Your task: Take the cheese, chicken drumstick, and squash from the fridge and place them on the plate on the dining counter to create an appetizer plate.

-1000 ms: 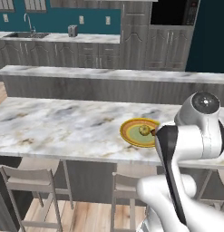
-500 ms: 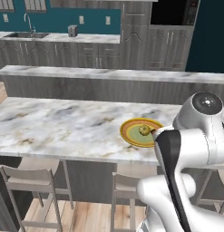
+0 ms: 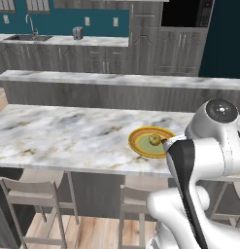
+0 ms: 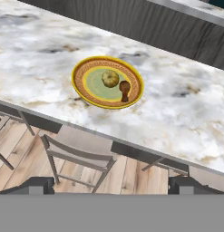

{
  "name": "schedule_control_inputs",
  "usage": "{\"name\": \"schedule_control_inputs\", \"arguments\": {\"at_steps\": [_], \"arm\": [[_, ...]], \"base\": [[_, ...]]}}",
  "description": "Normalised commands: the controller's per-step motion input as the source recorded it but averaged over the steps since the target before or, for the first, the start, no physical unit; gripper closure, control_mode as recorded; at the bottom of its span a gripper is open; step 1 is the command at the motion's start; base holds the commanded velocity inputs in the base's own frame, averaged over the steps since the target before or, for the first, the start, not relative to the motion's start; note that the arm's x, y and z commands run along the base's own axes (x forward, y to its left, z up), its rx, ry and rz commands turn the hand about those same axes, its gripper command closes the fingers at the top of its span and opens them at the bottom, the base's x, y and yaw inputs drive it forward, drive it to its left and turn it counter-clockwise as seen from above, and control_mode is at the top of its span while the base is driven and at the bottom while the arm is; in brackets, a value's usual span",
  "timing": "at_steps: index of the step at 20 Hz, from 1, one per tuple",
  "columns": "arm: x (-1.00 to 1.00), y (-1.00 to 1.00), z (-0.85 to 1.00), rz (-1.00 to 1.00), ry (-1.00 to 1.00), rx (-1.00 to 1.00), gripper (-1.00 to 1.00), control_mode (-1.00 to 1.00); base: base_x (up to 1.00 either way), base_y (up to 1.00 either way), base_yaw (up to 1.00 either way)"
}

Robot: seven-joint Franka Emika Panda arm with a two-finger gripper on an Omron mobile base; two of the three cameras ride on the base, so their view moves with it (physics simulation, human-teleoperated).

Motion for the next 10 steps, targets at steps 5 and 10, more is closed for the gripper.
{"name": "schedule_control_inputs", "arguments": {"at_steps": [5, 10], "arm": [[0.00, 0.00, 0.00, 0.00, 0.00, 0.00, -1.00, 1.00], [0.00, 0.00, 0.00, 0.00, 0.00, 0.00, -1.00, 1.00]], "base": [[-0.43, 0.02, 0.00], [-0.42, 0.49, 0.00]]}}
